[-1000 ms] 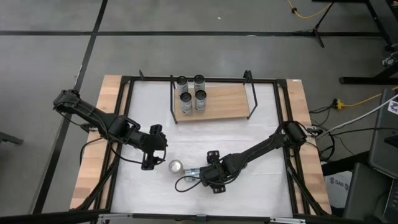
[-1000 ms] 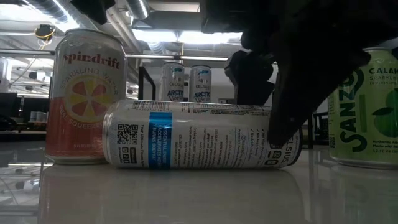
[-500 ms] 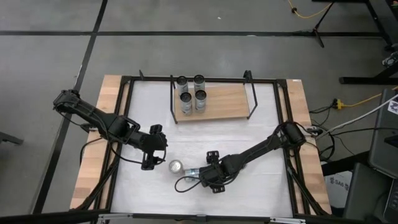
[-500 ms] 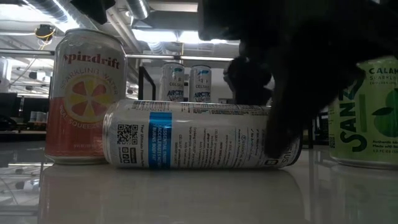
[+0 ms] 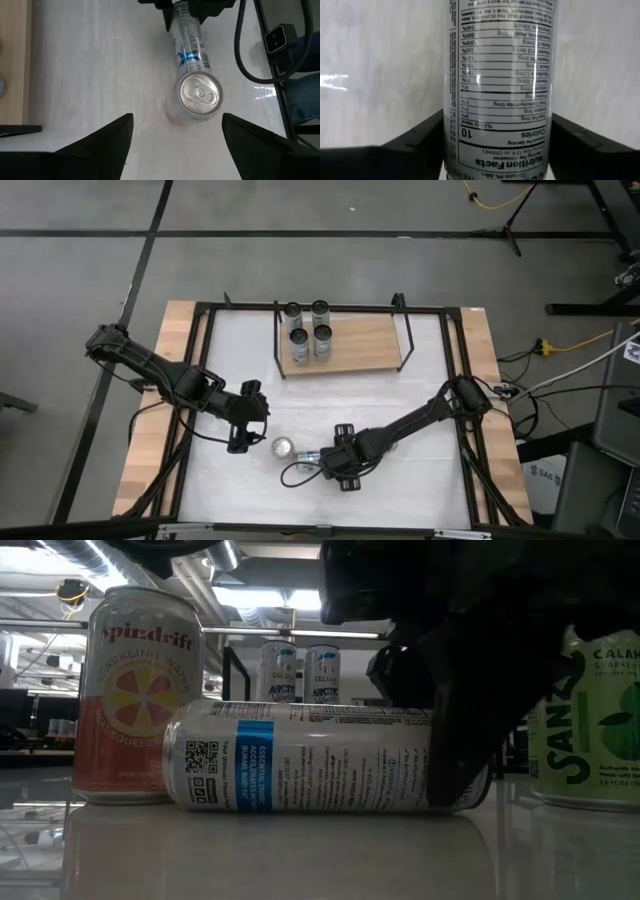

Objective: Place canned beverage on shelf
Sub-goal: Put the white-blue soda can on the shelf

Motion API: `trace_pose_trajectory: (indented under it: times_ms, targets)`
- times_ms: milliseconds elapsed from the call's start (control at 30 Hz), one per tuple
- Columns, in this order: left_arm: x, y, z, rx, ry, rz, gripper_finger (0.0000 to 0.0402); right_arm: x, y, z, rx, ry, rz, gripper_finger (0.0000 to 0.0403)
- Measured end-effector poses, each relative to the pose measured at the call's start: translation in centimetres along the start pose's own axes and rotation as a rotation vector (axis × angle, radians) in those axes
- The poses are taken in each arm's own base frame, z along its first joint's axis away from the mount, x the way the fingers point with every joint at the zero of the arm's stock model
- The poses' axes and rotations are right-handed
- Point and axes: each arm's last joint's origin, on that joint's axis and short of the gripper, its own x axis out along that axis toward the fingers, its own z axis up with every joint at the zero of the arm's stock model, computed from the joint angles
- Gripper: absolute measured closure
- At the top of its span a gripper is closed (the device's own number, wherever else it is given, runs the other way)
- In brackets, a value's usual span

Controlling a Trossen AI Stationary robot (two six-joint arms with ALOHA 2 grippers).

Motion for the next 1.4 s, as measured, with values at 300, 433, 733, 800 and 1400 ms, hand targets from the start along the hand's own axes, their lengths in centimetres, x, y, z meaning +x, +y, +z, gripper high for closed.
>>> trace_pose_trajectory:
  times_ms: [300, 433, 733, 800, 1400]
  targets:
    - [0.0, 0.0, 0.0, -0.001, -0.005, 0.003, 0.0107, -0.7, -1.4, 0.8, 0.112, 0.074, 0.139, 0.0169]
    - [0.0, 0.0, 0.0, -0.001, -0.006, 0.003, 0.0107, -2.6, -2.5, 1.6, 0.158, 0.163, 0.226, 0.0150]
    - [0.0, 0.0, 0.1, 0.008, -0.009, 0.002, 0.0107, -9.7, -6.2, 3.2, 0.221, 0.327, 0.281, 0.0157]
    - [0.0, 0.0, 0.1, 0.026, -0.009, 0.004, 0.0107, -11.2, -7.4, 3.2, 0.260, 0.372, 0.300, 0.0156]
    - [0.1, 0.2, 0.6, 0.074, -0.081, 0.116, 0.0107, -11.9, -17.1, 3.2, 0.810, 0.493, 0.606, 0.0153]
